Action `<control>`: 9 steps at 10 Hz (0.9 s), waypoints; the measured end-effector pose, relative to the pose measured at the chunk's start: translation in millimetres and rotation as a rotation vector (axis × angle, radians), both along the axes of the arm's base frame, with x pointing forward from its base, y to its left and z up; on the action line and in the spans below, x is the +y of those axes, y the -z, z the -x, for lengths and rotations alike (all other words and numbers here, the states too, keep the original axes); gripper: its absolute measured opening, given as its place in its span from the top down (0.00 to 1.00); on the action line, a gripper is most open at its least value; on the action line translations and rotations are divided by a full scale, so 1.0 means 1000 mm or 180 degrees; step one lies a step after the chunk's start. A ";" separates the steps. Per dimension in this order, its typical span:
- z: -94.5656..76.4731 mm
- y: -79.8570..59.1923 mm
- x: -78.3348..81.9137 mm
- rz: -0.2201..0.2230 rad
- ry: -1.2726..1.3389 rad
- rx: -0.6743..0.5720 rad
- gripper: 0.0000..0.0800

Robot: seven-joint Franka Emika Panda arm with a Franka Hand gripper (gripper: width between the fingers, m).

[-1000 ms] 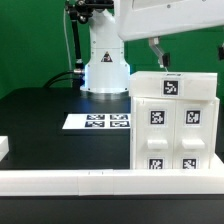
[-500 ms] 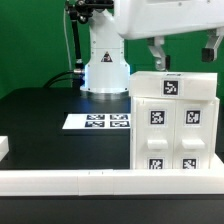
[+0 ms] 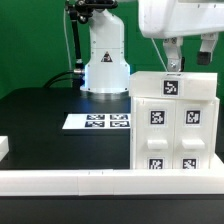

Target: Assemble cabinet

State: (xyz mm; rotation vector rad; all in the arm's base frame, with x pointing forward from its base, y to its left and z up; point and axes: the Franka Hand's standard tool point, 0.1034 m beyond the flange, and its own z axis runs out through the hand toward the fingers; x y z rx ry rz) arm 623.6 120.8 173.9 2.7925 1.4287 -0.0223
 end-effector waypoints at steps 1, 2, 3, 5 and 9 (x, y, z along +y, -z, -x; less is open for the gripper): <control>0.001 0.003 -0.004 0.0058 -0.0300 0.0050 0.19; 0.000 0.005 -0.008 0.0077 -0.0597 0.0097 0.19; -0.001 0.008 -0.012 0.0083 -0.0741 0.0117 0.19; 0.000 0.012 -0.012 0.0083 -0.0664 0.0127 0.19; 0.002 0.018 -0.017 0.0085 -0.0572 0.0154 0.19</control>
Offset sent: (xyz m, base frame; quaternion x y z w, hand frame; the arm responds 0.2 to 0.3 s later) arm 0.0021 -0.0056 -0.0077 0.0243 -0.0106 -0.0752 0.9968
